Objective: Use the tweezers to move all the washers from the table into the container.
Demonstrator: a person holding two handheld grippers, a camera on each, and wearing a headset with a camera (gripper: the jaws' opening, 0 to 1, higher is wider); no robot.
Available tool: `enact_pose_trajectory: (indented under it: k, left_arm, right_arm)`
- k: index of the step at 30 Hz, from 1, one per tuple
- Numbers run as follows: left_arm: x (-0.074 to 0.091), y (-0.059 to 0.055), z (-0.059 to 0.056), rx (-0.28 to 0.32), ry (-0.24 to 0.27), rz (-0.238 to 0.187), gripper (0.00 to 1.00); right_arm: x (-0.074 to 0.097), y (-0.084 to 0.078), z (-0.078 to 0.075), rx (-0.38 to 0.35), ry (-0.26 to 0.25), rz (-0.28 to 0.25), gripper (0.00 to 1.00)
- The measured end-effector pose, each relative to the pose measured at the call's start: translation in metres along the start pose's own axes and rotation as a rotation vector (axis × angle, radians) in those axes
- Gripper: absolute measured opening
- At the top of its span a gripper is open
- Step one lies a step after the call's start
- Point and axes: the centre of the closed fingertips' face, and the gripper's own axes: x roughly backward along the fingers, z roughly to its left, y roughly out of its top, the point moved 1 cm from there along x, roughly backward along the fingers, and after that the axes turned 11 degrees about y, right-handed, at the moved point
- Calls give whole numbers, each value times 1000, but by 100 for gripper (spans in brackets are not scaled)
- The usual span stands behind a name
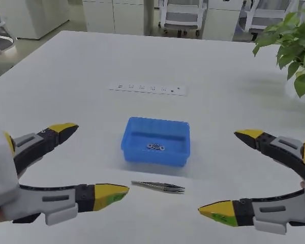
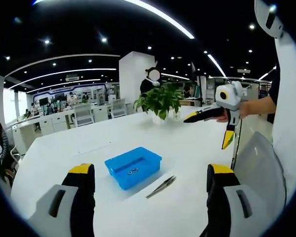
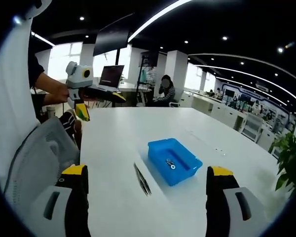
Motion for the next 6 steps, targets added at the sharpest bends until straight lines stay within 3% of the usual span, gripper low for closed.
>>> enact_pose_trajectory:
  k: [6]
  left_arm:
    - [-2,10,2,-20,8,-7,99]
  right_arm:
    - [1,5,0,2,-2,-18,100]
